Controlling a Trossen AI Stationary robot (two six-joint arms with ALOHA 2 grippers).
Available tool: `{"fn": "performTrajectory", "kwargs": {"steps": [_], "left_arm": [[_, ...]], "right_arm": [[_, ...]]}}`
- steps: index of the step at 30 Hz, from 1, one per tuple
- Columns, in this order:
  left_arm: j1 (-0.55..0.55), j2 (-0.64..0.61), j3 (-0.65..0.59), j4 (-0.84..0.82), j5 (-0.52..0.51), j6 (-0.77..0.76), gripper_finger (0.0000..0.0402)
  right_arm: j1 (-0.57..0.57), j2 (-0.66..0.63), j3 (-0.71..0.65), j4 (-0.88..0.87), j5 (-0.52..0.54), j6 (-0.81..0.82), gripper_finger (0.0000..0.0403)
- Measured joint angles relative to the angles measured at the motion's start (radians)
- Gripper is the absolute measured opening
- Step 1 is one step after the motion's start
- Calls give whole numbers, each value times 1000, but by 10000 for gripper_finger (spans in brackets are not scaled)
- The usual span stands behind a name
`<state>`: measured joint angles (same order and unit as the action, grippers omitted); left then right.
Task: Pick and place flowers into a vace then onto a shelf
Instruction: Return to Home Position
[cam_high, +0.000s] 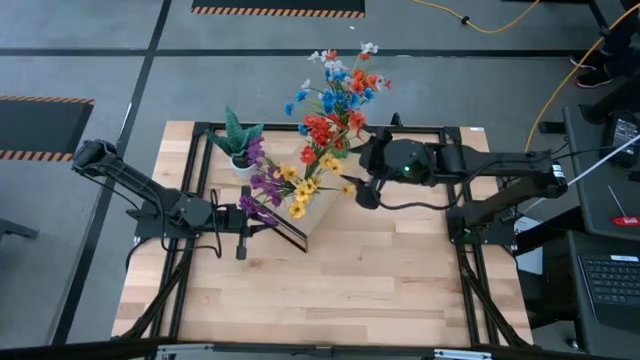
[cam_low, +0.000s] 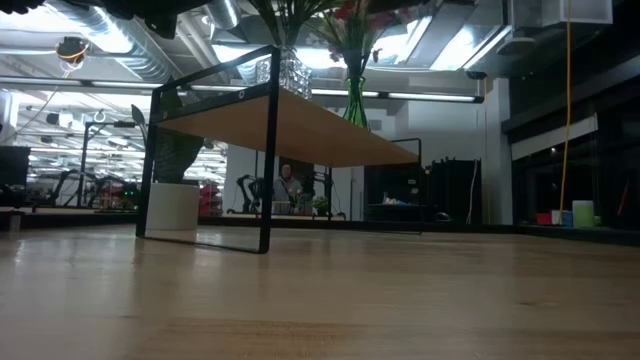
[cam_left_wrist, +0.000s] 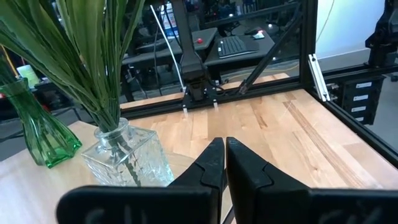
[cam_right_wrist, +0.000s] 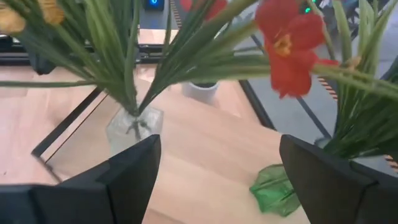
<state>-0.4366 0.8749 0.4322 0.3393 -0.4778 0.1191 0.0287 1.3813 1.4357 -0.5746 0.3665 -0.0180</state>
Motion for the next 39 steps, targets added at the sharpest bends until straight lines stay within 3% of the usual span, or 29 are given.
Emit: {"fn": "performTrajectory", "kwargs": {"steps": [5,13,22,29,39], "left_arm": [[0,-8,0,0,0,40,8],[0,-94,0,-88,-52,-15,6],[1,-311,0,-299,-31,23,3],[47,-466,0,-435,-24,33,2],[180,-742,-158,-407,78,69,1]], "right_arm": [[31,-61,-86,32,-1,11,327],[92,-225,-353,233,-1,10,327],[126,-383,-677,481,-1,1,327],[126,-426,-913,768,-1,-12,327],[125,-468,-1054,892,-26,13,327]]}}
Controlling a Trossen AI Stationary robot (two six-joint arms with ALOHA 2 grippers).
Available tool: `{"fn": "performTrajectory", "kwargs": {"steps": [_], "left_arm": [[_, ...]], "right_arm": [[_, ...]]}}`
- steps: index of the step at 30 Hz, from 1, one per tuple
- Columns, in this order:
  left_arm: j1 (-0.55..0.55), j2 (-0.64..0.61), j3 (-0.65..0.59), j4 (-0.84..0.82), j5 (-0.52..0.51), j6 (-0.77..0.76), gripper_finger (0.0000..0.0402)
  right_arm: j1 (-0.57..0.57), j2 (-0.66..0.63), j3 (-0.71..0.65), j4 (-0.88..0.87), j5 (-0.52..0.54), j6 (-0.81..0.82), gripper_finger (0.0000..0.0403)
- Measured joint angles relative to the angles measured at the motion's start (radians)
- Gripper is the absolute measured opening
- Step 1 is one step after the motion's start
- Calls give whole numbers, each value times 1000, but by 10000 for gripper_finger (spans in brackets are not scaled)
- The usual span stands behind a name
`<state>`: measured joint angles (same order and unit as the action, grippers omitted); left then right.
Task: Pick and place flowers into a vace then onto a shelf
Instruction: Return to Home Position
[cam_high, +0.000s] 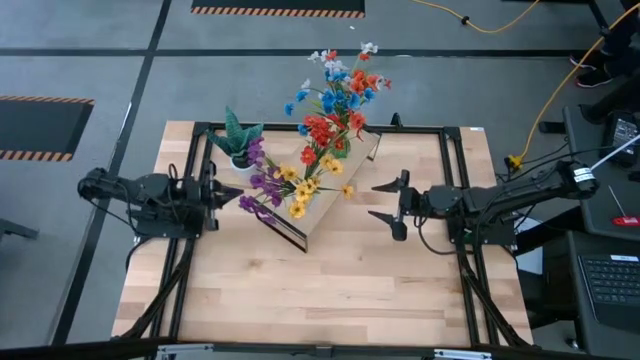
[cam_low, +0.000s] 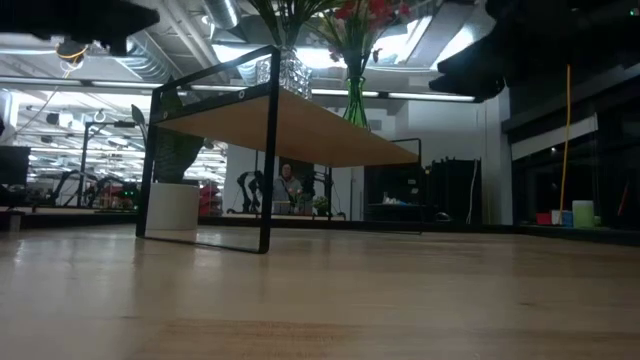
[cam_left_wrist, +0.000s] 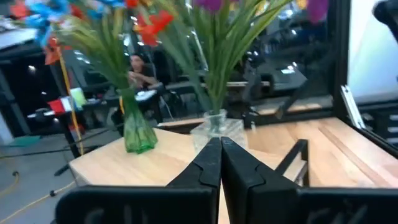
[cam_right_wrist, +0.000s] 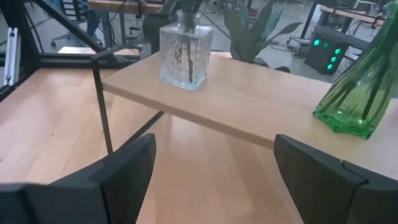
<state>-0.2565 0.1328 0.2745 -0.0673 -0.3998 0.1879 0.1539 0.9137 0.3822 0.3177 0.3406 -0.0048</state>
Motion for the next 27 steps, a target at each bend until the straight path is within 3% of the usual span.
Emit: {"fn": "performTrajectory", "kwargs": {"steps": [5,12,20,27], "left_arm": [[56,-133,-122,122,15,55,3],[153,-121,-156,137,59,25,2],[291,-132,-263,231,89,-24,2],[445,-130,-267,229,183,-64,1]], "right_arm": [[-3,0,-29,26,-5,-3,327],[-33,0,-117,153,-8,-6,327],[-116,-2,-167,250,-81,-58,327],[-229,-3,-167,262,-262,-86,327]]}}
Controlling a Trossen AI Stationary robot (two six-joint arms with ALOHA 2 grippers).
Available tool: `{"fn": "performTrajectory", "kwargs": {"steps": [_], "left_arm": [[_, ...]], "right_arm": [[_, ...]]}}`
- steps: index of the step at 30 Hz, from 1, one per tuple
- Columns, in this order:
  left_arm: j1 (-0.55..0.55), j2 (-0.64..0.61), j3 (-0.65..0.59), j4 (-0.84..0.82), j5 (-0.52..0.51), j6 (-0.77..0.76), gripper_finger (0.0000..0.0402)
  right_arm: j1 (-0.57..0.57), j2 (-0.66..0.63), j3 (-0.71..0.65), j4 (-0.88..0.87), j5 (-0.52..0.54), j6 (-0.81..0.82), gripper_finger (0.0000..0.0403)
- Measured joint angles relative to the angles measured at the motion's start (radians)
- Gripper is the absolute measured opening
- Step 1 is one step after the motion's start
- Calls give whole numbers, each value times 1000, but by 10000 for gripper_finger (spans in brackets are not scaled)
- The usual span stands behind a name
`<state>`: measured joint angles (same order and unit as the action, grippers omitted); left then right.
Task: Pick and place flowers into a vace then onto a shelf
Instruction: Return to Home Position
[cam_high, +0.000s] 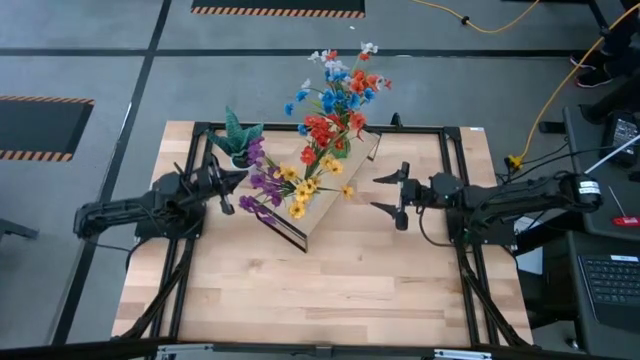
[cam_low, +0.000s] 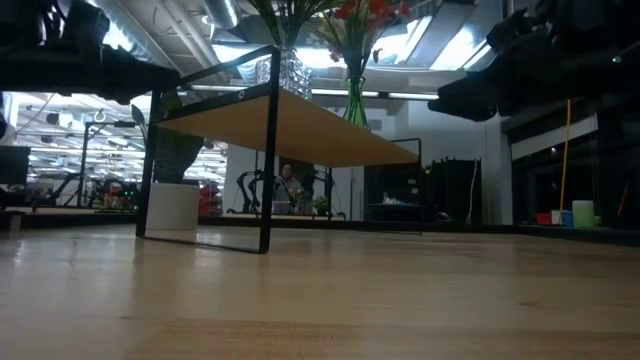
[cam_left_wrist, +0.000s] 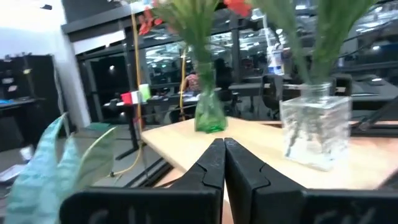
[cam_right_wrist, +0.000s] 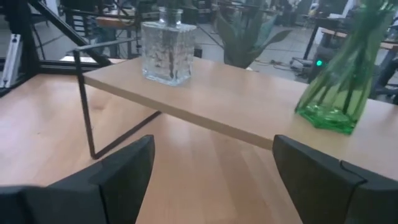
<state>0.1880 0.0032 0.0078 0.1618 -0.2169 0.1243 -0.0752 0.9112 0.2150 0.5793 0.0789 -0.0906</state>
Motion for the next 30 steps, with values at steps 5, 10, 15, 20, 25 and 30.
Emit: {"fn": "performTrajectory", "kwargs": {"steps": [5,10,15,20,25,30], "left_arm": [[89,0,0,-10,11,-10,2],[145,0,0,-51,13,-13,2],[164,1,0,-102,24,-55,5],[164,1,0,-86,25,-77,2],[164,1,0,-84,19,-106,4],[164,1,0,-86,18,-105,8]], "right_arm": [[-96,-20,0,1,-78,-16,327],[-168,-100,-7,-37,-103,-16,327],[-194,-211,-78,-36,-101,32,327],[-193,-289,-178,-3,-101,63,327],[-193,-326,-208,18,-100,63,327],[-193,-323,-208,-2,-100,61,327]]}}
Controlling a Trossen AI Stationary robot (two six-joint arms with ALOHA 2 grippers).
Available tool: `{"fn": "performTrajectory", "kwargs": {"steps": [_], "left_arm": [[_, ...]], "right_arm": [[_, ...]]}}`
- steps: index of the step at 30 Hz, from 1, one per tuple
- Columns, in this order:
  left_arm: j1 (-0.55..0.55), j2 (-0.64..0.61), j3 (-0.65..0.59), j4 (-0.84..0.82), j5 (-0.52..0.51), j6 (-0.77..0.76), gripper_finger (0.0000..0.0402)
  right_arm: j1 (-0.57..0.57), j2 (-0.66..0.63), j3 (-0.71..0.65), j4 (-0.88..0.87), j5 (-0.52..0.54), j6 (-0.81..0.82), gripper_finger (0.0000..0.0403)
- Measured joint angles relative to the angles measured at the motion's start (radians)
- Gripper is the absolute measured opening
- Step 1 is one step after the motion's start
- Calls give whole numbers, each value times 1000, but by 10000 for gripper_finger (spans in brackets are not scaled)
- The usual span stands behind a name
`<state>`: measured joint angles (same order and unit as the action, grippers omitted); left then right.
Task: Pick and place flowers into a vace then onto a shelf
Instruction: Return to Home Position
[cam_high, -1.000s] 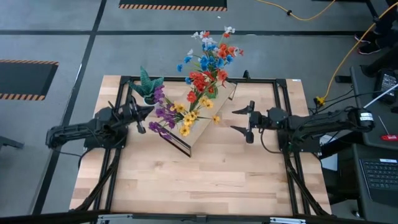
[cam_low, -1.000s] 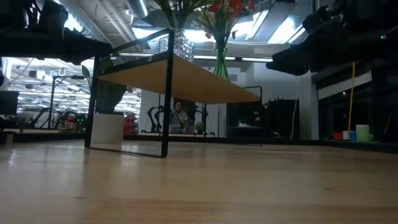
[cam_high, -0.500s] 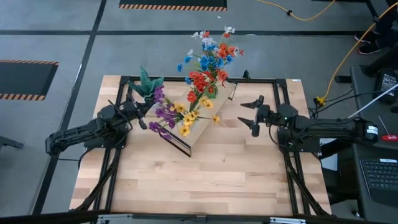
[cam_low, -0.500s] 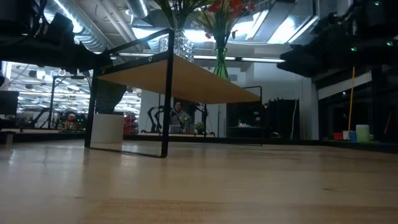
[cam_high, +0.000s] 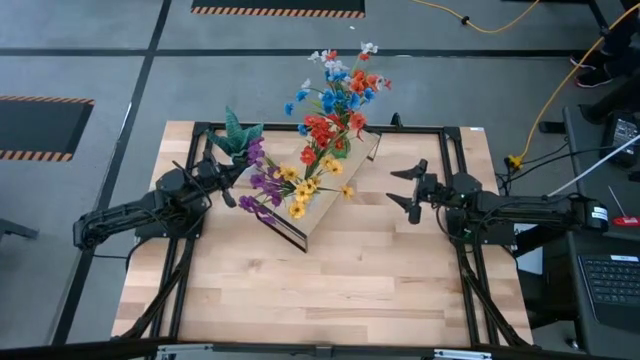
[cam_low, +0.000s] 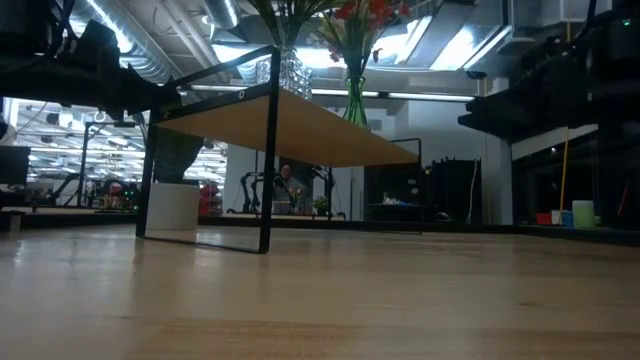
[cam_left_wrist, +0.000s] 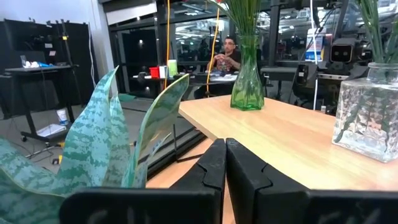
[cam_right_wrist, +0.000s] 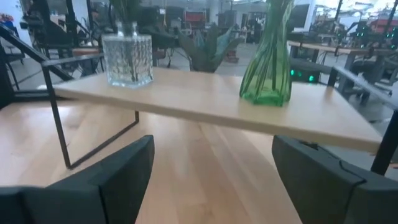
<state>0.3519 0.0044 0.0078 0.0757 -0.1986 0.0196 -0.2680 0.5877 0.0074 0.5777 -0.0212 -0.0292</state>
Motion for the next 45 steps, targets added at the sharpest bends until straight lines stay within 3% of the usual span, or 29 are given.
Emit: {"fn": "performTrajectory", "kwargs": {"steps": [27,32,39,45], "left_arm": [[0,0,0,2,-1,1,8],[0,0,0,2,-1,1,6],[0,0,0,2,-1,1,7],[0,0,0,2,-1,1,4]], "right_arm": [[1,1,1,-24,0,40,327],[87,-18,2,-68,-6,114,327],[283,-202,0,-262,-7,155,327],[371,-417,0,-424,-7,150,327]]}}
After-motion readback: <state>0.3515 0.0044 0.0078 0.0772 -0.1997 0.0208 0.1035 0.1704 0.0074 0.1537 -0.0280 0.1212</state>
